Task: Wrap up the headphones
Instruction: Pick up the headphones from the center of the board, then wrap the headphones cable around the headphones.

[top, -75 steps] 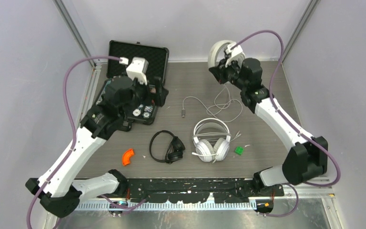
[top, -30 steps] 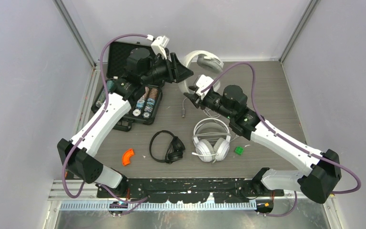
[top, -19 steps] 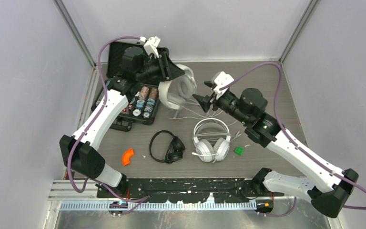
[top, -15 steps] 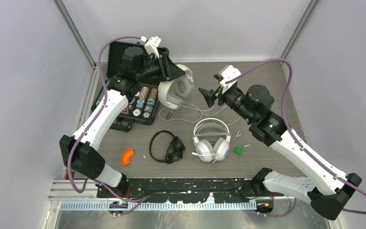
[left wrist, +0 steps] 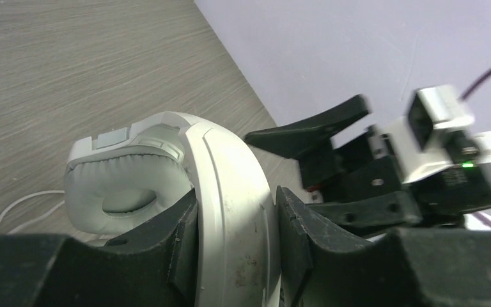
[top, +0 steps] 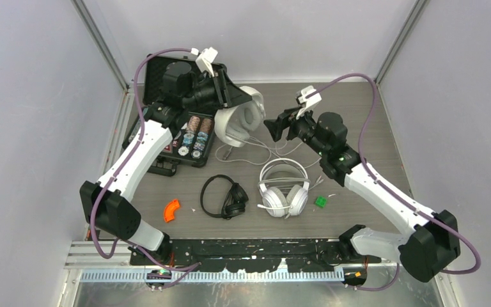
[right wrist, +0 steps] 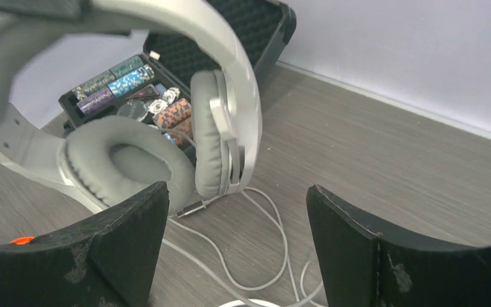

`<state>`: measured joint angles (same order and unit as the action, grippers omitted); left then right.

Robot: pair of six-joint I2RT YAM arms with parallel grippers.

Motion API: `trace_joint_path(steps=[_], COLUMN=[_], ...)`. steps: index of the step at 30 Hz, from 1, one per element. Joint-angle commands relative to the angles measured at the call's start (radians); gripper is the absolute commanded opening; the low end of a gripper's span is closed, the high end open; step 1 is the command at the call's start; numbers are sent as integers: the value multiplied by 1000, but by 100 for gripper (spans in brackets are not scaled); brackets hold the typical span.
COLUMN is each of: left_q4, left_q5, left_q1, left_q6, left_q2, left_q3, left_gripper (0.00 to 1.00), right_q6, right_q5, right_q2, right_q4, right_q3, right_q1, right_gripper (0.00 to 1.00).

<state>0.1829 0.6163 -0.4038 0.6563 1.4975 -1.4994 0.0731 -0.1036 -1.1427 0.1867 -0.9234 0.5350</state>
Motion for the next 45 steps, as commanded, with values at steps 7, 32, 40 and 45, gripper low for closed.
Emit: trace_joint_path(steps=[7, 32, 40, 45], left_q4=[-283, -426, -447, -417], left_q5=[84, 148, 153, 149], left_q1=[0, -1, -1, 0], left_q6=[176, 323, 353, 324], left_q2=[-81, -70, -72, -76], left_q3=[-25, 0, 14, 20], left_gripper=[0, 0, 0, 9], right_q6=[76, 101, 110, 79], right_q5=[-39, -54, -111, -73], right_q2=[-131, -393, -406, -364], right_q4=[495, 949, 974, 943], right_q3=[86, 56, 25, 49], right_q1=[2, 13, 13, 13], right_gripper=[84, 85, 64, 20])
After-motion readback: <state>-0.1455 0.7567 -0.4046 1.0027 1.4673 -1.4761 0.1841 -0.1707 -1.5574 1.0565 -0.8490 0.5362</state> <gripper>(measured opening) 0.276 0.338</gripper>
